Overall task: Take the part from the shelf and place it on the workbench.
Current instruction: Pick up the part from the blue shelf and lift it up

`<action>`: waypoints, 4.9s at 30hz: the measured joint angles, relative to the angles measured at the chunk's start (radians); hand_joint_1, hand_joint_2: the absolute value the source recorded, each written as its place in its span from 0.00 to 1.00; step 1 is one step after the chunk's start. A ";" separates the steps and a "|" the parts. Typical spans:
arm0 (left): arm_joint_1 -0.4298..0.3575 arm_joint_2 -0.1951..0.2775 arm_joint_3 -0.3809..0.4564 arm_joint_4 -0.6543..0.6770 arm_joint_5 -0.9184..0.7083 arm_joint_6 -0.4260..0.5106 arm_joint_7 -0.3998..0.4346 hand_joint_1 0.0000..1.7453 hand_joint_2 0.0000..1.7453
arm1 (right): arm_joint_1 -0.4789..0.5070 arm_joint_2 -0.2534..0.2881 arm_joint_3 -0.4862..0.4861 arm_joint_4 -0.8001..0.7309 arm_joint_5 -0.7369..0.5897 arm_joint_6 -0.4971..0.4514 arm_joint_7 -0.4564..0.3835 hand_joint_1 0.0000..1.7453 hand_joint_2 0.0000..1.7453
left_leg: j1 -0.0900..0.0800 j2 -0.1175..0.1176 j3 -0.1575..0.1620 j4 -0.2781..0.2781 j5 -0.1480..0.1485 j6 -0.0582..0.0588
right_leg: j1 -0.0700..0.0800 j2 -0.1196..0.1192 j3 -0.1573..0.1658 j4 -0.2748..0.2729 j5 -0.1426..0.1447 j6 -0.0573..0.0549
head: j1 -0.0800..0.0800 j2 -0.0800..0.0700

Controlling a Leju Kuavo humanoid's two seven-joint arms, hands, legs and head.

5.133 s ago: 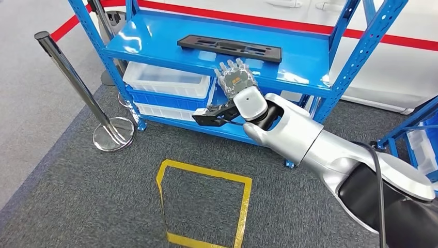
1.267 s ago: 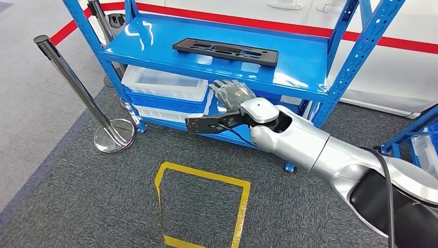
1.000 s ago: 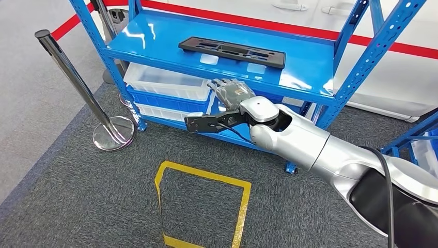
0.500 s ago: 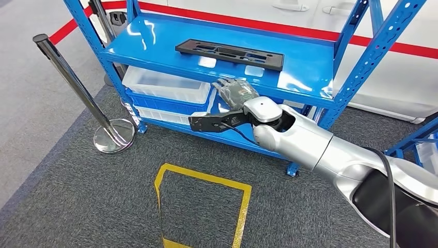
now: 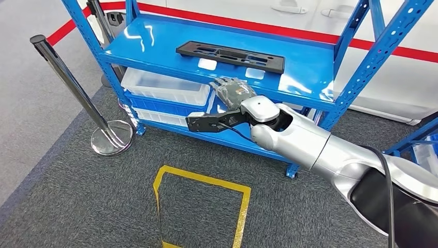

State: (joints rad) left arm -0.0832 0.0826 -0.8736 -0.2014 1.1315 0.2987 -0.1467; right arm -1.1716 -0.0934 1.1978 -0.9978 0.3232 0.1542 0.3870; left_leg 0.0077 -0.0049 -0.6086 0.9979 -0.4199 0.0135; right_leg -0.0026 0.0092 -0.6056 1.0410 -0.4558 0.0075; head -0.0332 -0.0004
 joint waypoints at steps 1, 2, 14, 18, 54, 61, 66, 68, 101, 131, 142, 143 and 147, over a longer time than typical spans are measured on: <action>0.000 0.000 0.000 0.000 0.000 0.000 0.000 0.00 0.00 | -0.002 0.000 0.000 0.000 0.001 0.001 0.000 0.00 0.00 | 0.003 0.001 0.006 -0.006 0.001 0.006 | 0.001 0.000 -0.014 0.032 -0.018 0.004 | 0.002 0.000; 0.000 0.000 0.000 0.000 0.000 0.000 0.000 0.00 0.00 | -0.003 -0.001 0.000 0.000 0.001 0.002 0.000 0.00 0.00 | 0.004 0.003 0.011 -0.010 0.001 0.010 | 0.000 -0.001 -0.040 0.084 -0.043 0.006 | 0.003 0.000; -0.001 -0.001 -0.004 0.000 0.000 -0.005 0.000 0.00 0.00 | -0.002 -0.004 0.000 -0.001 0.002 0.007 0.004 0.00 0.00 | 0.002 -0.003 0.027 0.020 -0.049 -0.015 | -0.004 -0.003 -0.032 -0.002 0.035 -0.013 | 0.004 0.000; 0.000 -0.002 -0.005 0.000 -0.001 -0.007 0.000 0.00 0.00 | -0.004 -0.004 0.000 0.000 0.003 0.006 0.007 0.00 0.00 | 0.005 0.000 -0.043 0.168 -0.119 -0.035 | -0.010 -0.003 -0.012 -0.014 0.029 -0.030 | -0.002 0.000; 0.002 -0.003 -0.019 0.001 0.000 -0.003 0.003 0.00 0.00 | 0.012 -0.008 0.000 0.002 0.044 0.010 0.003 0.00 1.00 | 0.010 0.000 -0.090 0.174 -0.047 -0.042 | -0.008 -0.001 0.009 -0.017 0.015 -0.034 | -0.007 0.000; 0.000 -0.003 -0.021 0.001 -0.001 -0.001 0.008 0.00 0.00 | 0.015 -0.009 0.000 0.002 0.048 0.005 0.003 0.00 1.00 | 0.007 -0.001 -0.012 0.014 -0.005 -0.004 | -0.004 0.000 0.009 0.002 -0.011 -0.002 | -0.006 0.000; 0.000 -0.003 -0.022 0.001 -0.002 0.000 0.010 0.00 0.00 | 0.024 -0.015 -0.001 0.004 0.046 0.001 0.004 0.00 1.00 | 0.006 0.001 0.006 0.008 -0.014 0.019 | -0.006 -0.003 -0.134 0.259 -0.104 0.005 | -0.003 0.000; 0.000 -0.003 -0.022 0.001 -0.004 0.001 0.012 0.00 0.00 | 0.031 -0.018 -0.001 0.005 0.045 -0.002 0.005 0.00 1.00 | 0.005 -0.001 0.013 0.009 -0.022 0.018 | -0.007 -0.004 -0.138 0.232 -0.057 0.003 | -0.002 0.000; 0.001 0.000 -0.029 0.002 -0.007 0.000 0.024 0.00 0.00 | 0.053 -0.051 -0.038 0.006 0.075 -0.022 0.029 0.00 1.00 | 0.002 -0.005 0.019 0.009 -0.025 0.012 | -0.004 -0.001 -0.062 0.071 0.024 -0.007 | -0.001 0.000; -0.001 0.000 -0.031 0.002 0.004 0.002 0.027 0.00 0.00 | 0.075 -0.051 -0.053 0.010 0.106 -0.019 0.018 0.00 1.00 | 0.004 -0.005 0.009 0.008 -0.015 0.013 | -0.007 -0.003 -0.087 0.124 0.003 -0.001 | -0.002 0.000; -0.002 0.001 -0.031 0.002 0.000 0.002 0.029 0.00 0.00 | 0.077 -0.047 -0.056 0.014 0.108 -0.019 0.011 0.00 1.00 | 0.007 -0.002 -0.101 0.243 -0.138 -0.039 | -0.005 -0.002 -0.011 -0.013 0.028 -0.046 | -0.009 0.000; -0.002 0.001 -0.031 0.002 0.000 0.002 0.029 0.00 0.00 | 0.080 -0.047 -0.056 0.014 0.108 -0.019 0.010 0.00 1.00 | 0.007 -0.002 -0.128 0.287 -0.147 -0.041 | -0.005 -0.002 -0.010 -0.012 0.025 -0.047 | -0.009 0.000; 0.001 0.002 -0.031 0.002 0.000 0.002 0.030 0.00 0.00 | 0.083 -0.046 -0.056 0.016 0.109 -0.019 0.009 0.00 1.00 | 0.005 -0.001 -0.059 0.114 -0.025 -0.030 | -0.002 -0.001 0.006 -0.010 0.011 -0.043 | -0.008 0.000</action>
State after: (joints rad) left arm -0.0823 0.0843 -0.9046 -0.1991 1.1316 0.3002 -0.1171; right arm -1.0881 -0.1391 1.1420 -0.9815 0.4326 0.1349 0.3964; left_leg 0.0122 -0.0063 -0.6672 1.1121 -0.4453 -0.0165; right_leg -0.0050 0.0085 -0.5994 1.0315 -0.4445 -0.0357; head -0.0414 -0.0004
